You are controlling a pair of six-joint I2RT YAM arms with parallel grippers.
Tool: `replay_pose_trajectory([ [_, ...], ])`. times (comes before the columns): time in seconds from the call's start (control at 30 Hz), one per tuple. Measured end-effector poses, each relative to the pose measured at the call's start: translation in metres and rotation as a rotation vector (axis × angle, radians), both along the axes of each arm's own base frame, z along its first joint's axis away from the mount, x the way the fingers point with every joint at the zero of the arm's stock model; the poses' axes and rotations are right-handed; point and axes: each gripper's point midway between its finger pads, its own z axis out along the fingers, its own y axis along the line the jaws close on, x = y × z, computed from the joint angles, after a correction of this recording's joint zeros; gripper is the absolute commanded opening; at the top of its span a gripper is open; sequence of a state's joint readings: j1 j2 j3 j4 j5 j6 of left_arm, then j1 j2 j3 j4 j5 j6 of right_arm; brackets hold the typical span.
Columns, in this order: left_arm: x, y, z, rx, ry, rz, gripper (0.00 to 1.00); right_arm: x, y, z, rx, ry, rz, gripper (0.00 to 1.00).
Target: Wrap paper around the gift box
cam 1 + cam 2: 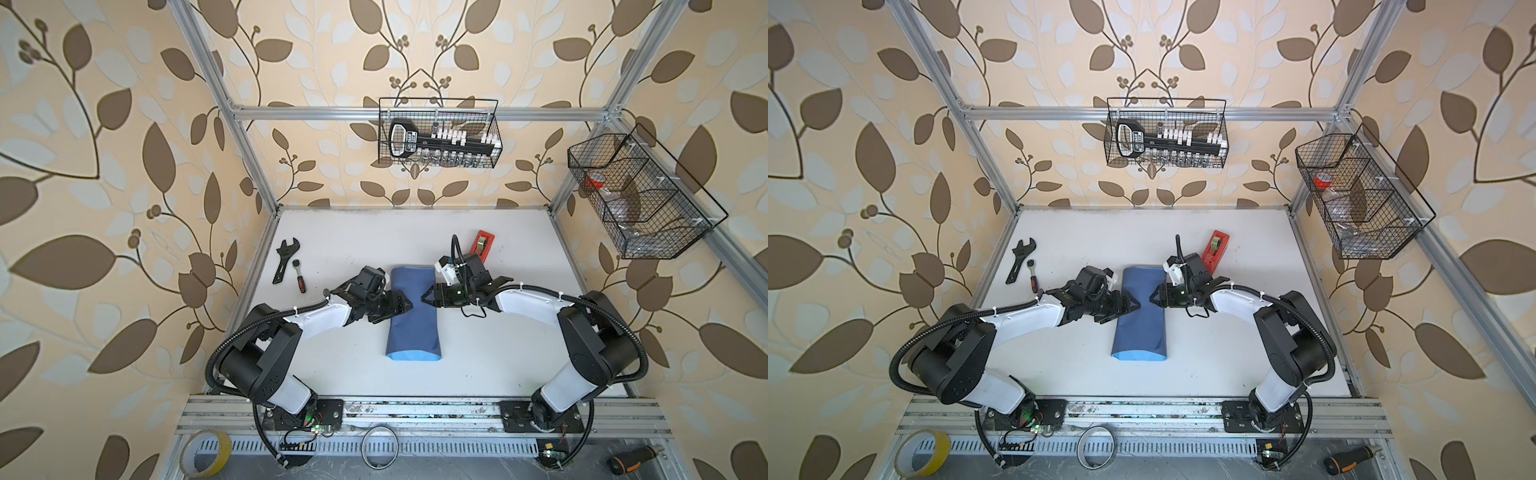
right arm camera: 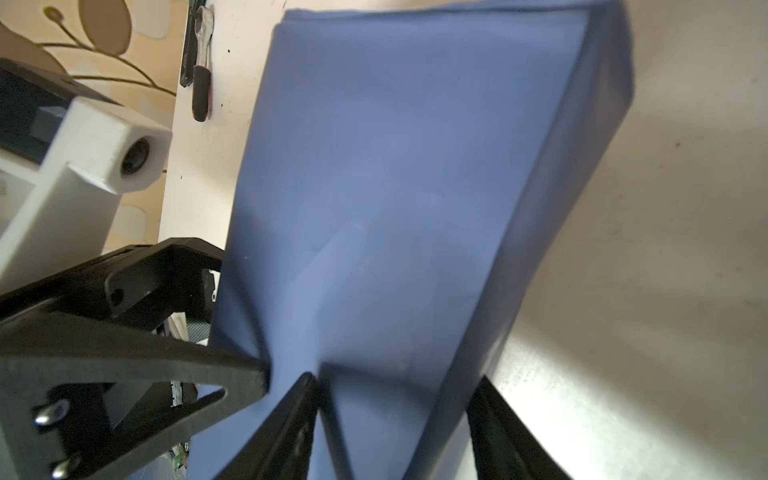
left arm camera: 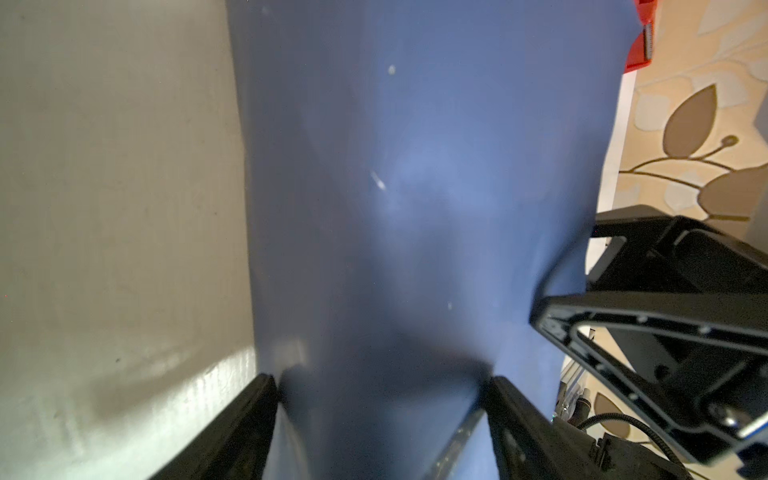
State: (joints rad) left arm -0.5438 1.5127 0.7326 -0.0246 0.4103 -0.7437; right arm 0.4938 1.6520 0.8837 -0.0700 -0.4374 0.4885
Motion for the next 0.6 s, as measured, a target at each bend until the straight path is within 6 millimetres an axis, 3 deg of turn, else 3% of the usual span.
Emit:
replay_pose_trajectory([
  [0.37,-0.007,0.011,0.002,0.034,0.030,0.009,0.91,0.002,0.001,0.001,0.017,-0.024,0.001,0.50],
  [0.6,0.000,0.024,0.015,0.013,0.012,0.040,0.82,0.003,0.002,0.001,0.021,-0.031,0.001,0.49],
])
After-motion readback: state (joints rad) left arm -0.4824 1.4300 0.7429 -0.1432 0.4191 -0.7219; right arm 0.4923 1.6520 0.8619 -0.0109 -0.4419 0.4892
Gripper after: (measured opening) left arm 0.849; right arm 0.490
